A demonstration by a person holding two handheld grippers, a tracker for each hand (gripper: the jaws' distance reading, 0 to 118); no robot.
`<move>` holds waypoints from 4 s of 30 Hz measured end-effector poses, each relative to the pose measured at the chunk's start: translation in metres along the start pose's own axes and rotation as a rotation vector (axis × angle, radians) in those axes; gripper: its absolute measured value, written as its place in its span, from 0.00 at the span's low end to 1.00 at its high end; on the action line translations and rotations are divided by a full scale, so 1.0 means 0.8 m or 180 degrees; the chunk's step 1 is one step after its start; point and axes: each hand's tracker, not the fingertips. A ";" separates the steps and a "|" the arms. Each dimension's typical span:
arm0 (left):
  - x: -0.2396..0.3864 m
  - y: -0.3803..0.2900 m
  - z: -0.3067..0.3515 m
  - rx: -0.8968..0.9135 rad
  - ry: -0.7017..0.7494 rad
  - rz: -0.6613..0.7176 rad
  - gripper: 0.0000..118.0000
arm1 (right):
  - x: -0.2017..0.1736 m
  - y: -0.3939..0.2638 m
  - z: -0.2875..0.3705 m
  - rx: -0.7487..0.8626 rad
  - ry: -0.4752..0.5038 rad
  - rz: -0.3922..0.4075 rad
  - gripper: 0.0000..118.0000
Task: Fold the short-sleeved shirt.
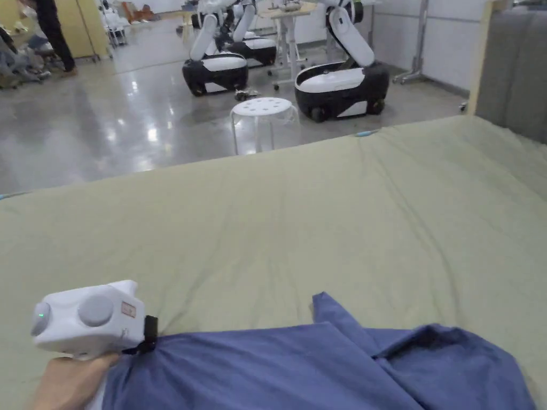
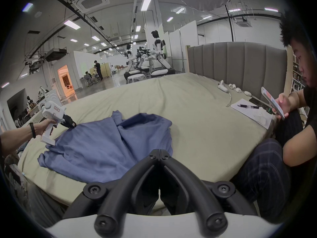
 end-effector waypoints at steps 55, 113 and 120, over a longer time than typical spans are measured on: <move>-0.148 0.077 0.511 0.2878 0.0405 0.0420 0.04 | -0.240 0.495 -0.130 0.0996 0.0801 0.0631 0.02; -0.087 -0.396 0.419 0.2334 0.0133 0.0241 0.51 | -0.060 0.035 -0.005 0.0346 0.0529 0.0272 0.80; -0.027 -0.398 0.468 0.2917 0.0338 0.0284 0.46 | -0.103 0.068 0.021 0.0891 0.0986 0.0479 0.74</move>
